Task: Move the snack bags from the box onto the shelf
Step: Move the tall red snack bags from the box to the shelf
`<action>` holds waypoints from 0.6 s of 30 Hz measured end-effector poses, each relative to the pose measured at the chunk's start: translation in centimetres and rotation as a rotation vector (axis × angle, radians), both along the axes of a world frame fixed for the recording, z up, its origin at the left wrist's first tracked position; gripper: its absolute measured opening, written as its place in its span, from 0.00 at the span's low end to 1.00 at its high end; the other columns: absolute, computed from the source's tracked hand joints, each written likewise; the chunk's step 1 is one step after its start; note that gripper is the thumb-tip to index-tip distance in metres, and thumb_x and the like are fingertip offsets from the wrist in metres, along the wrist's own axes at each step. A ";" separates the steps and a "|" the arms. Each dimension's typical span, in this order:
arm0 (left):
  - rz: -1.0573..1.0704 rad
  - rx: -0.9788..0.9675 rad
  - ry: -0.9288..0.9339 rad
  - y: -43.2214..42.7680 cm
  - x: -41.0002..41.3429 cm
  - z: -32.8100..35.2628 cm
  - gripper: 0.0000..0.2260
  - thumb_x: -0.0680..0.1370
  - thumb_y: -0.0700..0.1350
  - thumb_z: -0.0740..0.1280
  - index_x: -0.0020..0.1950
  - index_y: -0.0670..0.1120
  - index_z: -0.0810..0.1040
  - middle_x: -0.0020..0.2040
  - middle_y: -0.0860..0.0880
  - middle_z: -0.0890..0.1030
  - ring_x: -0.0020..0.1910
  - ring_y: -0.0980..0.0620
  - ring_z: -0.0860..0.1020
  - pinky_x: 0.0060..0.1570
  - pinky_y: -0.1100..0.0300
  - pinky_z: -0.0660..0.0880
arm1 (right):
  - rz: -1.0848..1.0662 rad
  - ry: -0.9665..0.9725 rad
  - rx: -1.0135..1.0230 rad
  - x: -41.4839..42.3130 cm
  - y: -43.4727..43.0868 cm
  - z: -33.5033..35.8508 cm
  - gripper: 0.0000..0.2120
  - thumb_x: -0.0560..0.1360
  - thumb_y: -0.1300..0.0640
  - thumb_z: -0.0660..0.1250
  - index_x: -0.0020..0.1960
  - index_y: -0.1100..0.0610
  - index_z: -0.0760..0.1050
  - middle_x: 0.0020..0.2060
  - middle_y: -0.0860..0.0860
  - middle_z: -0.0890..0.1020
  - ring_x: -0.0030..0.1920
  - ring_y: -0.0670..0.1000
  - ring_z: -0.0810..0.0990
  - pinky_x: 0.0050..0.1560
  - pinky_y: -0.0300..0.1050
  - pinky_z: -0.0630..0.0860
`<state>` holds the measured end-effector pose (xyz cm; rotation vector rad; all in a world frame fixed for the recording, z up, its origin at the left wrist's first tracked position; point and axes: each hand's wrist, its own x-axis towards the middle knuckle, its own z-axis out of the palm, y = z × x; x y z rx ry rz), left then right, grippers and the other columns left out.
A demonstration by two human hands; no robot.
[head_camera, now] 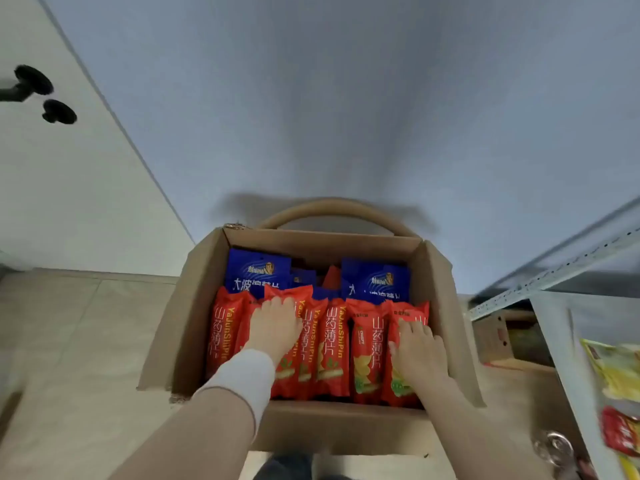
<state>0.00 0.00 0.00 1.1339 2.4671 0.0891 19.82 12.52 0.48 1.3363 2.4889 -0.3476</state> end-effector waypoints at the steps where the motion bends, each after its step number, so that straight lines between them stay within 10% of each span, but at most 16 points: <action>1: 0.070 -0.014 -0.042 -0.3 -0.1 -0.9 0.18 0.80 0.50 0.58 0.67 0.44 0.67 0.63 0.44 0.73 0.62 0.45 0.72 0.58 0.54 0.70 | -0.058 -0.047 -0.025 0.4 -0.6 -0.9 0.26 0.79 0.46 0.56 0.73 0.55 0.57 0.68 0.53 0.67 0.68 0.53 0.67 0.65 0.48 0.67; 8: 0.580 0.056 -0.315 -1.6 -0.4 -7.0 0.35 0.77 0.53 0.64 0.77 0.45 0.49 0.75 0.41 0.57 0.74 0.41 0.58 0.72 0.46 0.58 | -0.643 0.108 -0.389 3.5 -2.1 -7.4 0.37 0.76 0.53 0.64 0.75 0.63 0.47 0.69 0.64 0.61 0.67 0.62 0.67 0.64 0.54 0.67; 18: 0.664 0.061 -0.391 -0.6 -1.0 -9.5 0.43 0.67 0.61 0.73 0.75 0.48 0.57 0.70 0.45 0.69 0.69 0.43 0.67 0.67 0.44 0.66 | -0.647 0.084 -0.437 4.3 0.6 -10.0 0.48 0.64 0.44 0.76 0.74 0.61 0.54 0.66 0.59 0.70 0.66 0.60 0.70 0.64 0.54 0.69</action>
